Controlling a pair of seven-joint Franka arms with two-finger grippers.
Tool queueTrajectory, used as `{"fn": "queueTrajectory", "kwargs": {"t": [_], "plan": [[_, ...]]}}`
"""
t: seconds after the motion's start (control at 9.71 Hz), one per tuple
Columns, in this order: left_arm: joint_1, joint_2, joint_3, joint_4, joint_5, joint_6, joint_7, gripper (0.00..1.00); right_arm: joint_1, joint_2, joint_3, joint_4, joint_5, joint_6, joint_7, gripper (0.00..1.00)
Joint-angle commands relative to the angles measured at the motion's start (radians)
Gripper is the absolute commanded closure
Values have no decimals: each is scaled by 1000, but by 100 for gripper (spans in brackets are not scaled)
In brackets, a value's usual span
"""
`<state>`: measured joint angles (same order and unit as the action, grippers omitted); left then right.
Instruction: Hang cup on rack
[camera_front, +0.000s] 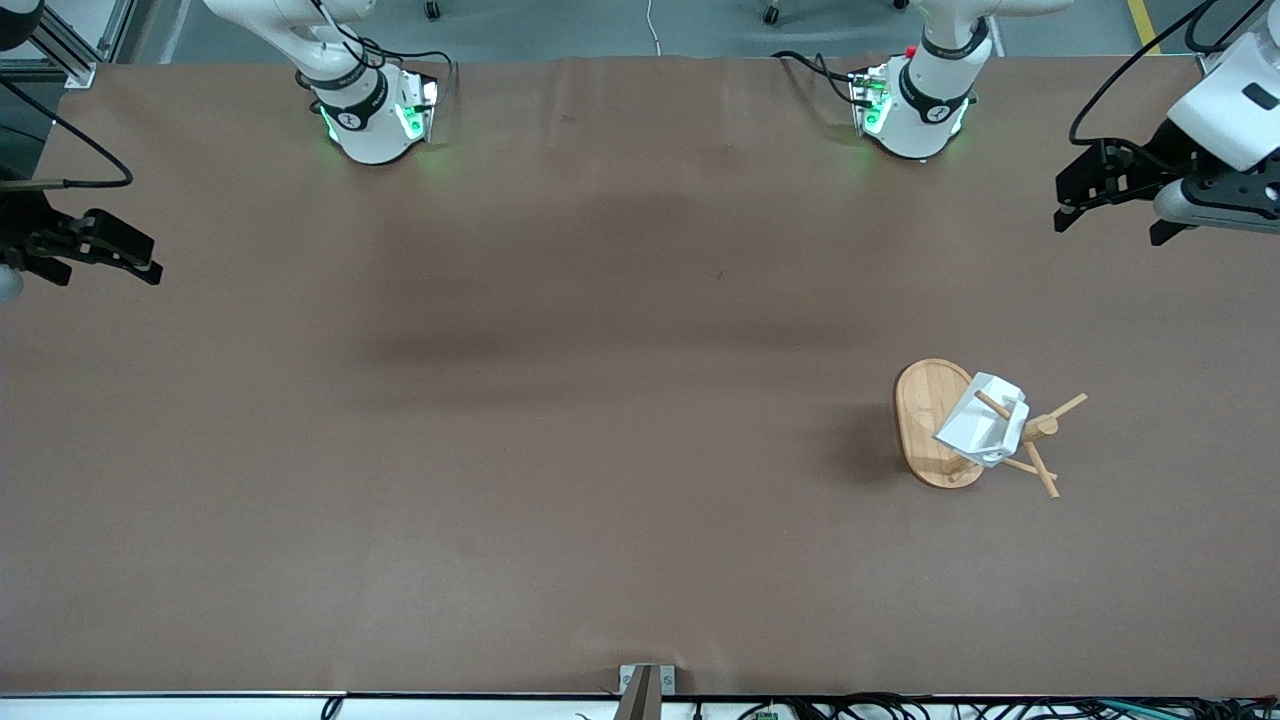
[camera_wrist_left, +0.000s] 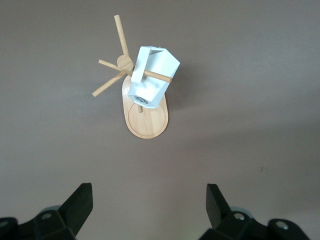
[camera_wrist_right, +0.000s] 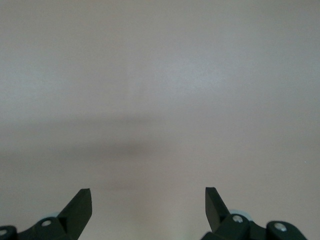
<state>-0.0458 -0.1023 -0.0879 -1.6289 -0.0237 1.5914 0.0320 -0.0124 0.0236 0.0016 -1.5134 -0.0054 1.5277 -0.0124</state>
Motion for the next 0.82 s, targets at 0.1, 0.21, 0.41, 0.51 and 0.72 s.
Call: {"fn": "queueTrajectory", "kwargs": {"t": [0.1,0.21,0.41,0.51,0.72], "plan": [[18,-20,-19,-77,24,61,-15,0,-9,-17,5,-13,-2,6,-12,0],[18,-31,-29,-89,28,73,-62,0,-9,-17,5,-13,-2,6,-12,0],[18,-30,-36,-80,50,68,-98,0,-9,-17,5,-13,-2,6,-12,0],[20,-28,-36,-80,50,65,-95,0,-9,-17,5,-13,-2,6,-12,0],[18,-28,-36,-78,50,39,-92,0,-11,-17,5,-13,-2,6,-12,0]]}}
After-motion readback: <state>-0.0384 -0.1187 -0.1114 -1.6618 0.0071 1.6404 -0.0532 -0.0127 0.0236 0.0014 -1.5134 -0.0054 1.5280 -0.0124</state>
